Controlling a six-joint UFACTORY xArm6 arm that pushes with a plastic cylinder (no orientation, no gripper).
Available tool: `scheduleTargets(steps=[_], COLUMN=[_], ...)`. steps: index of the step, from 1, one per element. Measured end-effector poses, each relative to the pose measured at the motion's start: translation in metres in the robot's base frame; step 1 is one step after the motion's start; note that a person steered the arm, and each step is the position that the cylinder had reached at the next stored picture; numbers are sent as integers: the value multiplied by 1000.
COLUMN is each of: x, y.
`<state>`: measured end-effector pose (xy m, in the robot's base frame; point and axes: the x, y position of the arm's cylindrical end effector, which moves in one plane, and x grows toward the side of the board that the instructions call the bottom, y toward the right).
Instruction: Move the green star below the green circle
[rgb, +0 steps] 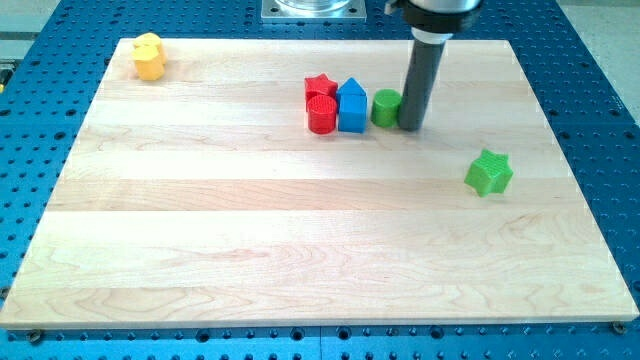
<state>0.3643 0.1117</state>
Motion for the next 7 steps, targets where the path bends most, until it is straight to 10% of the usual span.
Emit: scheduleTargets(steps=[3, 5, 7], x=[14, 109, 90], y=[43, 181, 50])
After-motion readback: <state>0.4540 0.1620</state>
